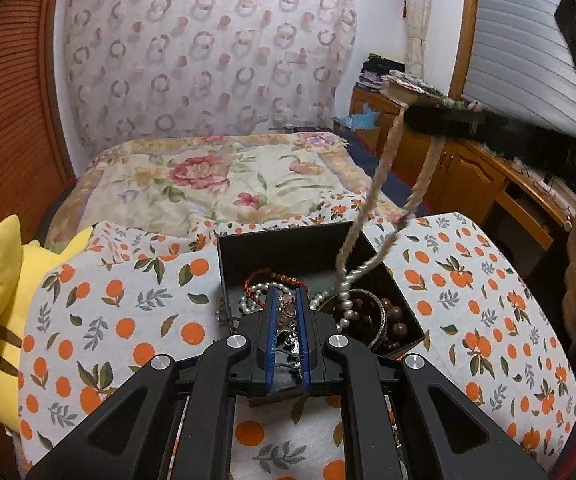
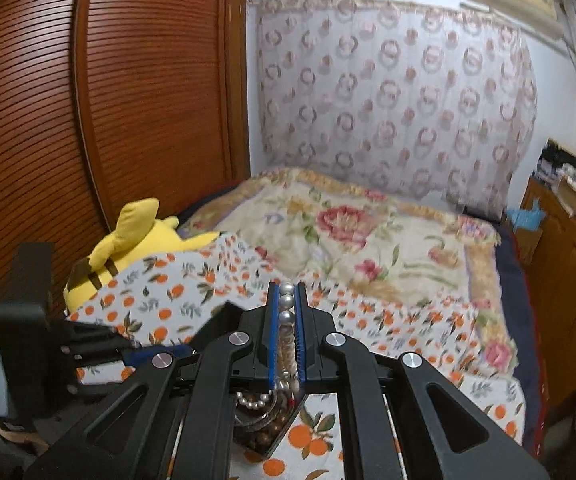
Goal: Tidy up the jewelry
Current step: 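Lower the pearl necklace into the black box and open the right tool, then grasp the gold ring with the left tool while the right tool grasps the green pendant chain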
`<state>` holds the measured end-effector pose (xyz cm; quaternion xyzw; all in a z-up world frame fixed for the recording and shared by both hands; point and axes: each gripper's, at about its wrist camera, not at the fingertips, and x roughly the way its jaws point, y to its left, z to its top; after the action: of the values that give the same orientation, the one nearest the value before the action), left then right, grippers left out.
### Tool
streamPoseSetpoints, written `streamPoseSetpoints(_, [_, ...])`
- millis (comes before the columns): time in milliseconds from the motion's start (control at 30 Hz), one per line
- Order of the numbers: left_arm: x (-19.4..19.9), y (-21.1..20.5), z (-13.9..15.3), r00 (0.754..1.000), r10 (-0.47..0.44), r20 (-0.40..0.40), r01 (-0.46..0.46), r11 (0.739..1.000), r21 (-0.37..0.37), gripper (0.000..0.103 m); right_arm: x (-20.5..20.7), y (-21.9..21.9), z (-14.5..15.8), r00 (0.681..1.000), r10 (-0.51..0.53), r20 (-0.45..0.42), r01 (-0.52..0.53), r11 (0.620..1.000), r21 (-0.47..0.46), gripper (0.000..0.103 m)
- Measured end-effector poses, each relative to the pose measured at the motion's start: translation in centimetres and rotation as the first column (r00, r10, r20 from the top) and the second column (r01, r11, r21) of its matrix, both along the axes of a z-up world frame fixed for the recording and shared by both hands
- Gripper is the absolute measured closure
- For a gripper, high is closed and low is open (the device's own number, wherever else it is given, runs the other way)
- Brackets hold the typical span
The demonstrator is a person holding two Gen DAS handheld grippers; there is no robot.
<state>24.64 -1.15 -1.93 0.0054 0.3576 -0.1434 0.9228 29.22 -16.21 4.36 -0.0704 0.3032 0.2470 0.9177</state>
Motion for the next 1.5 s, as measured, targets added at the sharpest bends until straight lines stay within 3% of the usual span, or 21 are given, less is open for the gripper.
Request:
streamPoseSetpoints(100, [-0.2,0.0,0.2,1.000,0.002,0.006,-0.002,1.000,-0.003,0.089,0.0,0.1,-1.0,1.000,0.005,-0.025,-0.004,1.000,0.008,0.094])
streamPoseSetpoints(167, [-0.4,0.2,0.4,1.000,0.002,0.014,-0.002,1.000,-0.008,0.080,0.1,0.2,-1.5,0.999,0.006,-0.035,-0.005,1.000,0.013,0.094])
streamPoseSetpoints(567, [-2.7,1.3,0.3,0.999,0.006,0.031,-0.007,1.000,0.019,0.070,-0.4,0.2,-2.6,0.998,0.029,-0.062,-0.028,0.999,0.028,0.093])
streamPoseSetpoints(633, [-3.2,1.4,0.1,1.000,0.006,0.031,-0.006,1.000,0.021,0.067,-0.5,0.1,-2.5,0.998,0.028,-0.060,-0.026,0.999,0.028,0.089])
streamPoseSetpoints(667, [-3.5,1.6,0.0,1.000,0.005,0.031,-0.006,1.000,0.020,0.065,-0.6,-0.2,-2.5,0.998,0.029,-0.059,-0.027,0.999,0.033,0.080])
streamPoseSetpoints(900, [-5.7,2.3,-0.7,1.000,0.003,0.029,-0.003,1.000,0.005,0.064,-4.2,-1.9,-3.4,0.997,0.057,-0.056,-0.054,0.998,0.045,0.078])
streamPoseSetpoints(1100, [-7.2,2.1,-2.0,1.000,-0.011,0.012,0.011,1.000,0.003,0.061,-7.7,-2.6,-6.2,0.991,0.095,-0.099,-0.094,0.995,0.010,0.078])
streamPoseSetpoints(1167, [-7.5,2.1,-2.4,1.000,-0.017,0.006,0.017,1.000,0.005,0.051,-8.7,-2.7,-7.6,0.986,0.106,-0.127,-0.106,0.994,0.002,0.078])
streamPoseSetpoints(1500, [-8.5,1.2,-4.6,0.998,-0.044,-0.034,0.046,0.998,0.045,0.027,-10.5,-2.4,-12.3,0.965,0.137,-0.224,-0.151,0.987,-0.050,0.078])
